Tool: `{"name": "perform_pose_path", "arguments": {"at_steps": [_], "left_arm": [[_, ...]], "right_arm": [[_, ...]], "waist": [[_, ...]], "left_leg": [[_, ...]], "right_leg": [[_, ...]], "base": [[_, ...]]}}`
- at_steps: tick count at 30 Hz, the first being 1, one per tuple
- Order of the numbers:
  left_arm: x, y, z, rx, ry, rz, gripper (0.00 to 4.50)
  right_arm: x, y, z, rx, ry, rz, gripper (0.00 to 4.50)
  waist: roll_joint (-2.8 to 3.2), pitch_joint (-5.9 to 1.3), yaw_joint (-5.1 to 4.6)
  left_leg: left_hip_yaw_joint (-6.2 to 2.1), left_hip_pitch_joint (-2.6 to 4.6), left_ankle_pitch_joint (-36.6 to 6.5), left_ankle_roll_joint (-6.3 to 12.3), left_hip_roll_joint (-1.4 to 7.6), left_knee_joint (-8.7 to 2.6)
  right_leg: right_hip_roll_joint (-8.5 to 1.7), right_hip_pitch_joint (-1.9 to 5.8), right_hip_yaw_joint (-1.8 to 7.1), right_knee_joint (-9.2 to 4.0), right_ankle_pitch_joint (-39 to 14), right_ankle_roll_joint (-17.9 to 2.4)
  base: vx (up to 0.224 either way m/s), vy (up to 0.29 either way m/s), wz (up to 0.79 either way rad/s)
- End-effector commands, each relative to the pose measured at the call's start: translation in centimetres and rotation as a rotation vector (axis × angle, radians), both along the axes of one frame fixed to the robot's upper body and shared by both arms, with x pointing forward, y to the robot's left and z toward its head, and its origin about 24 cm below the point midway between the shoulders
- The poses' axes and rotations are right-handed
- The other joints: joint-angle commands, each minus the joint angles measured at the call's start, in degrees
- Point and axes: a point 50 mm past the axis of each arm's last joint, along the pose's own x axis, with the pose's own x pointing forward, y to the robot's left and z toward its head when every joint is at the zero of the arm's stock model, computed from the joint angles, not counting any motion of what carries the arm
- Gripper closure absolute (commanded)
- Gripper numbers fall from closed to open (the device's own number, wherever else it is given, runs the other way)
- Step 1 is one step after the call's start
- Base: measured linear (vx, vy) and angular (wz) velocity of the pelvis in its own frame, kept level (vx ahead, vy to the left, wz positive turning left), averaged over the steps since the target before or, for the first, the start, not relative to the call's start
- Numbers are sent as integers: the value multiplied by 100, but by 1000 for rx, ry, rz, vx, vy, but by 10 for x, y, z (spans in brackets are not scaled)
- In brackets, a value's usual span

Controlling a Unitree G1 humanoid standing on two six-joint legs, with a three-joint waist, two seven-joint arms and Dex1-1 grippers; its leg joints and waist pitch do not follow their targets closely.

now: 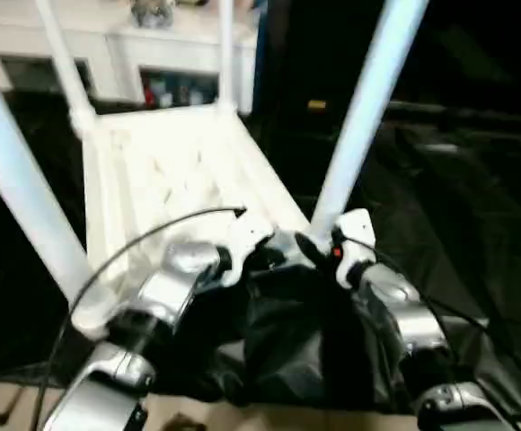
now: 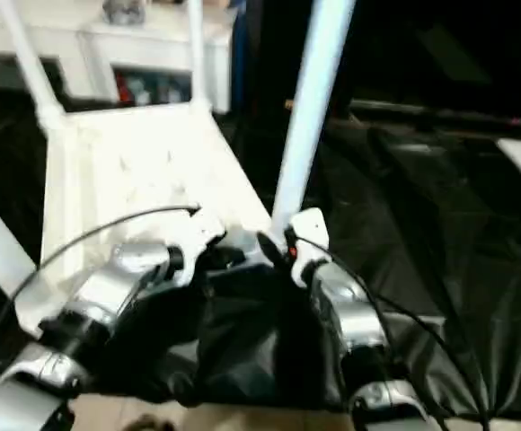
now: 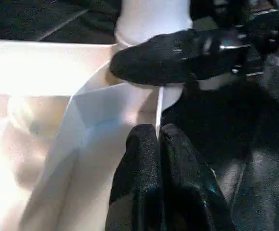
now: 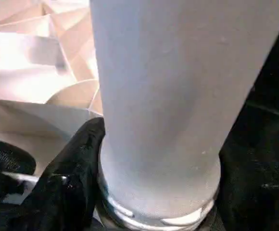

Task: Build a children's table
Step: Rotate leg to tighten

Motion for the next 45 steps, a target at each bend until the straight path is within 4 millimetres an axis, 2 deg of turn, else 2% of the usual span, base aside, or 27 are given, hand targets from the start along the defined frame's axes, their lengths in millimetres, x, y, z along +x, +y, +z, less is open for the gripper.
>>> {"name": "perform_pose_path", "arguments": {"at_steps": [1,2,3,4,6,7,9,11,13,16,20,22,23,26,30,34,35,36,37,38,42,45], "left_arm": [[-4,-21,9,-42,-42,-90,450],[-4,-14,13,-34,-54,-124,450],[-4,-14,13,-34,-54,-124,450],[-4,-13,13,-30,-59,-130,450],[-6,-4,14,-14,-53,-173,450],[-7,7,16,-3,-43,-197,450],[-8,13,17,2,-46,-213,450],[-10,20,17,11,-28,-242,450],[-12,23,17,16,-23,-258,450],[-20,34,16,29,35,-353,450],[-21,39,18,40,58,-400,450],[-21,41,19,40,67,-414,450],[-20,43,19,49,68,-416,450],[-18,46,19,79,69,-420,450],[-13,47,18,122,27,-387,450],[-13,47,17,114,50,-372,450],[-14,48,17,117,59,-380,395],[-14,49,17,117,66,-383,395],[-15,52,17,118,79,-382,392],[-15,54,16,129,82,-380,382],[-15,61,12,166,109,-375,382],[-16,63,11,165,124,-378,382]], "right_arm": [[-7,42,8,31,-29,228,106],[-4,31,12,34,-32,251,98],[-4,31,12,34,-32,251,80],[-4,29,13,34,-31,257,80],[-6,17,15,0,-39,309,67],[-9,4,18,-20,-45,356,67],[-10,-4,21,-25,-50,387,67],[-13,-12,22,-30,-41,439,67],[-15,-16,23,-35,-39,465,67],[-26,-32,25,-73,6,641,67],[-33,-36,26,-100,37,761,67],[-35,-38,26,-123,53,809,67],[-36,-39,26,-143,61,834,67],[-34,-39,26,-174,65,858,67],[-29,-35,29,-171,45,849,67],[-29,-33,30,-171,37,850,67],[-29,-33,30,-171,34,851,60],[-29,-32,30,-170,32,851,60],[-29,-32,30,-170,28,850,60],[-29,-32,30,-170,25,848,60],[-28,-32,29,-170,23,842,60],[-27,-32,29,-169,20,836,60]], "waist": [[9,-344,-30],[29,-348,-54],[17,-348,-62],[23,-341,-55],[44,-339,-40],[17,-343,-34],[21,-340,-33],[10,-350,-19],[19,-344,9],[18,-326,65],[11,-317,97],[-14,-312,105],[-8,-309,121],[-23,-318,155],[-6,-329,178],[10,-323,198],[1,-319,194],[15,-323,197],[36,-327,191],[18,-334,177],[29,-353,164],[24,-348,157]], "left_leg": [[-97,15,-868,-31,267,-484],[-86,33,-1006,43,273,-497],[-82,13,-1019,83,272,-505],[-45,35,-1062,126,264,-497],[-20,59,-1092,153,263,-494],[-4,50,-1021,194,260,-482],[12,48,-912,254,269,-474],[33,74,-808,344,274,-455],[50,98,-837,372,282,-447],[58,126,-1059,340,295,-460],[66,114,-1098,299,290,-471],[70,123,-1147,284,290,-471],[75,133,-1174,276,297,-471],[78,135,-1099,271,291,-462],[76,140,-1036,272,296,-459],[81,156,-1136,229,299,-465],[75,147,-1179,201,299,-475],[73,148,-1183,188,300,-475],[68,141,-1175,176,298,-474],[64,126,-1136,182,291,-473],[69,127,-931,250,281,-449],[77,124,-929,283,275,-443]], "right_leg": [[-261,187,355,-619,-525,-844],[-295,220,363,-623,-84,-1065],[-291,245,357,-624,23,-1107],[-291,229,369,-650,75,-1154],[-302,243,378,-680,33,-1187],[-298,267,384,-684,111,-1170],[-296,260,397,-660,299,-1189],[-292,245,409,-635,523,-1287],[-292,227,420,-640,490,-1330],[-298,216,428,-674,170,-1326],[-289,213,438,-667,94,-1330],[-299,208,445,-684,-62,-1319],[-300,195,451,-691,-153,-1329],[-300,194,453,-685,-122,-1311],[-296,188,452,-661,34,-1343],[-304,178,456,-672,-69,-1343],[-301,184,455,-677,-146,-1328],[-305,185,455,-676,-158,-1323],[-305,189,457,-668,-116,-1320],[-299,200,454,-663,-43,-1307],[-278,202,452,-622,372,-1381],[-275,200,450,-619,429,-1423]], "base": [[0,0,0],[0,0,0],[0,0,0],[0,0,0],[0,0,0],[0,0,0],[0,0,0],[0,0,0],[0,0,0],[0,0,0],[0,0,0],[0,0,0],[0,0,0],[0,0,0],[0,0,0],[0,0,0],[0,0,0],[0,0,0],[0,0,0],[0,0,0],[0,0,0],[0,0,0]]}}
